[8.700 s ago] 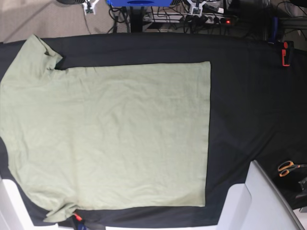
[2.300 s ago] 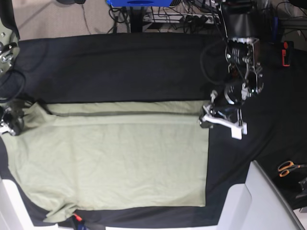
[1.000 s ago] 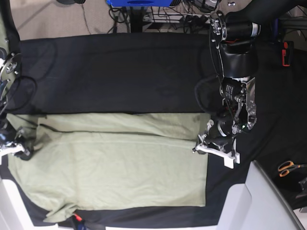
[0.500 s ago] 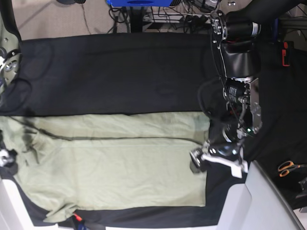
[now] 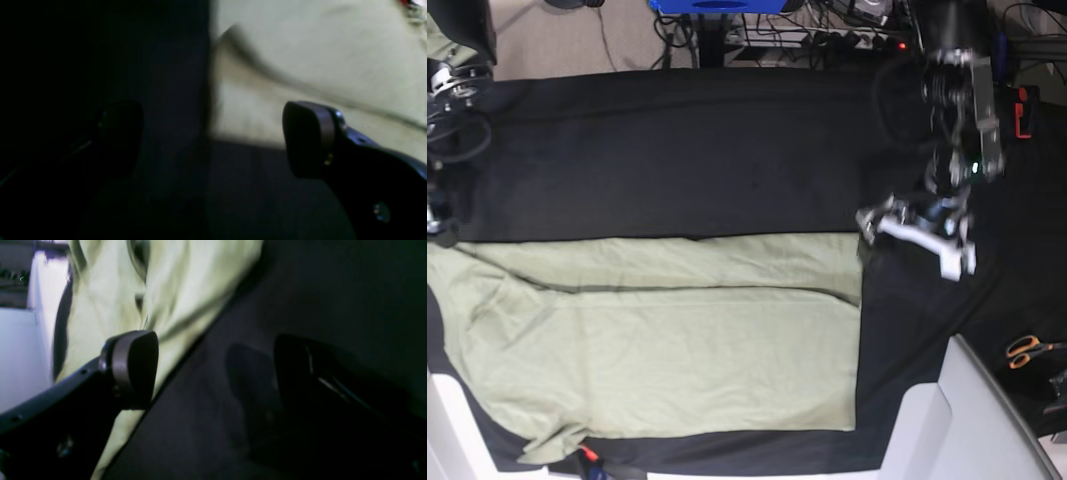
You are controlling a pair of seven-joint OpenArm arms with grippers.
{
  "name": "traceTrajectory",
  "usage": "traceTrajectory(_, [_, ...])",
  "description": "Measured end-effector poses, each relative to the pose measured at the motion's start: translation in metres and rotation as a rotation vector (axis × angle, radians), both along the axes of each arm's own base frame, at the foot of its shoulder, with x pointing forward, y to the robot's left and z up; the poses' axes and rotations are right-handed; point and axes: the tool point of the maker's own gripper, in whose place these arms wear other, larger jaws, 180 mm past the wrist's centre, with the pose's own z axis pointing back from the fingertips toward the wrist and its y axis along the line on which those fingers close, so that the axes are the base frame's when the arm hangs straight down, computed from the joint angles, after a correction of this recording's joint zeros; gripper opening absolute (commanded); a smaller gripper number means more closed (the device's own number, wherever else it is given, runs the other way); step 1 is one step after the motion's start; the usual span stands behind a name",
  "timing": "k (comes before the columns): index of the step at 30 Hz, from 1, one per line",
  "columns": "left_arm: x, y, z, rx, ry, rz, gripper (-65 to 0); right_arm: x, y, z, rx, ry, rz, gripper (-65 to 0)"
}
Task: Fold the T-shirt properly
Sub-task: 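Open both grippers and raise them off the folded shirt, then lower the left gripper and grasp the folded hem edge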
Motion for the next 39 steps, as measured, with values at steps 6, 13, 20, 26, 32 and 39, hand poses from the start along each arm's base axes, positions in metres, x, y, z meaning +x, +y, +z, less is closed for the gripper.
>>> traceTrajectory(6, [-0.038, -0.002, -0.016, -0.145, 0.052, 0.039, -0.5, 0.023, 0.004, -0.002, 0.053, -0.085, -0.087, -14.0])
traceTrajectory(13, [-0.048, -0.004, -0.014, -0.235, 0.046, 0.069, -0.5, 0.054, -0.005, -0.002, 0.15, -0.13, -0.237, -14.0])
traceTrajectory(20, [-0.057, -0.005, -0.019, -0.243, 0.07, 0.071, -0.5, 0.063, -0.005, 0.0, 0.095, -0.112, -0.196, -14.3])
traceTrajectory(26, [-0.057, -0.007, -0.019, -0.248, 0.068, 0.073, -0.5, 0.065, -0.002, 0.0, 0.088, -0.103, -0.176, -38.3])
traceTrajectory(32, [-0.056, -0.007, -0.018, -0.251, 0.065, 0.073, -0.5, 0.059, -0.004, -0.012, 0.102, -0.037, -0.219, -50.0])
traceTrajectory(39, [-0.056, -0.009, -0.02, -0.258, 0.066, 0.078, -0.3, 0.05, -0.007, -0.023, 0.111, 0.031, -0.263, -64.7])
